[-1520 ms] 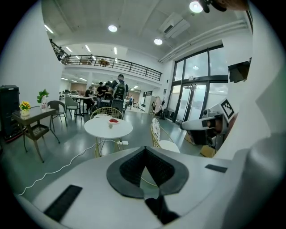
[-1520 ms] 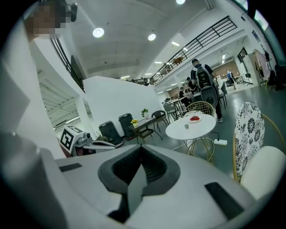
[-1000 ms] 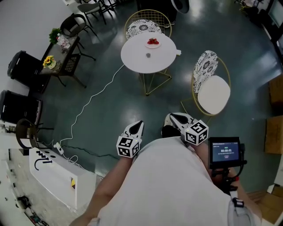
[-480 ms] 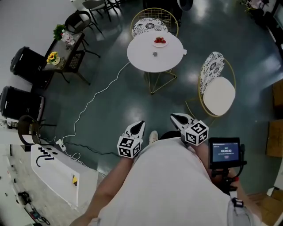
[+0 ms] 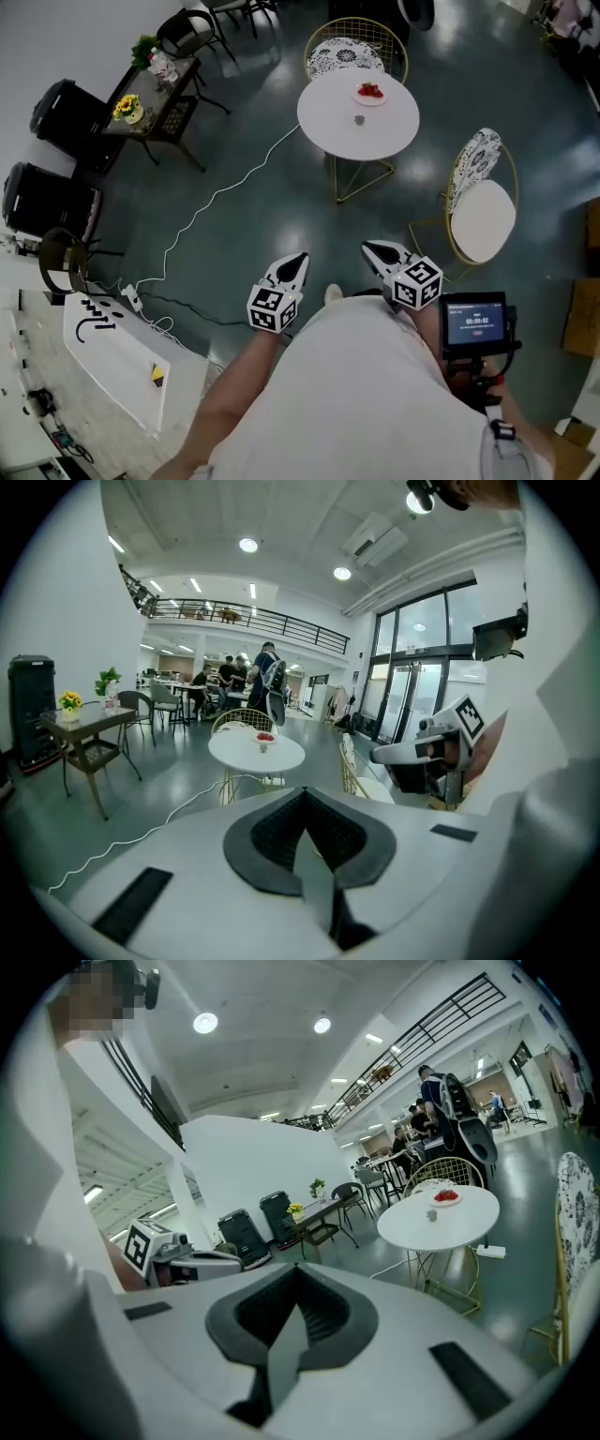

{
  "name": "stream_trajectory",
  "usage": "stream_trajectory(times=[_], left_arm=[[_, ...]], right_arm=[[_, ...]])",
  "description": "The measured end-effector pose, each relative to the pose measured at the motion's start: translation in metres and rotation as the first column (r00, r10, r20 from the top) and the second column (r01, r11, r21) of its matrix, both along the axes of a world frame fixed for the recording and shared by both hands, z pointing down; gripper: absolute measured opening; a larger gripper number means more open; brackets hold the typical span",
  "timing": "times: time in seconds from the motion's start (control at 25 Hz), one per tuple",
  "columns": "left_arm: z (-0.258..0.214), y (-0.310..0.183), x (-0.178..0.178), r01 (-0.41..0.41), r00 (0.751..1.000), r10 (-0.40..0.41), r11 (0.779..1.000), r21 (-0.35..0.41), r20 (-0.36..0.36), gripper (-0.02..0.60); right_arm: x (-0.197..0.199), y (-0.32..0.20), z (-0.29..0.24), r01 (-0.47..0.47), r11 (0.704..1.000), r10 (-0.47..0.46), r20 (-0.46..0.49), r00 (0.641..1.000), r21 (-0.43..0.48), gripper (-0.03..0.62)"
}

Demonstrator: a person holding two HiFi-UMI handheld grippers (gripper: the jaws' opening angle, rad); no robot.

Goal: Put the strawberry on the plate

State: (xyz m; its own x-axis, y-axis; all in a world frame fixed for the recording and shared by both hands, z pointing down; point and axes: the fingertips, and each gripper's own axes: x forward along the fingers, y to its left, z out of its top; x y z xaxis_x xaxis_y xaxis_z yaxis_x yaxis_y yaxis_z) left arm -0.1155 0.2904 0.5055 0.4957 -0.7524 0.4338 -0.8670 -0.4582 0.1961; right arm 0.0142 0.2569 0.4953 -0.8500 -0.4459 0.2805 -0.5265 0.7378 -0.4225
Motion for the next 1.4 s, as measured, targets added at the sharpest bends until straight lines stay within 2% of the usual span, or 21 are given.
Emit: stream_trajectory(times=[0.44, 0.72, 0.88, 1.0, 1.24, 1.4], left_arm=[[-0.011, -0.032, -0.084, 0.094, 0.996, -0.094, 0.996, -0.010, 0.009, 0.006], [-0.012, -0.026, -0.150, 0.141, 0.990, -0.140, 0.990, -0.025, 0.030, 0.006], [-0.005, -0.030, -0.159, 0.123, 0.991, -0.122, 0.992, -0.016, 0.057, 0.006], [-0.017, -0.029, -0.157, 0.115, 0.992, -0.114, 0.993, -0.009, 0.046, 0.006], [-0.017, -0.035, -0.188, 0.117, 0.993, -0.117, 0.993, -0.024, 0.023, 0.006], [-0.016, -0.046, -0.191, 0.076, 0.997, -0.076, 0.996, -0.044, 0.009, 0.006]], right_arm=[[-0.094, -0.040, -0.004, 0.062, 0.998, -0.060, 0.060, 0.996, -0.030, 0.005], [-0.160, -0.049, -0.003, 0.112, 0.993, -0.110, 0.041, 0.993, -0.041, 0.005], [-0.174, -0.057, 0.005, 0.111, 0.993, -0.110, 0.041, 0.993, -0.041, 0.005], [-0.176, -0.053, -0.001, 0.115, 0.992, -0.113, 0.036, 0.993, -0.051, 0.005], [-0.195, -0.051, 0.003, 0.083, 0.994, -0.081, 0.024, 0.996, -0.069, 0.005], [-0.192, -0.060, 0.000, 0.034, 0.996, -0.033, 0.006, 0.999, -0.082, 0.005]])
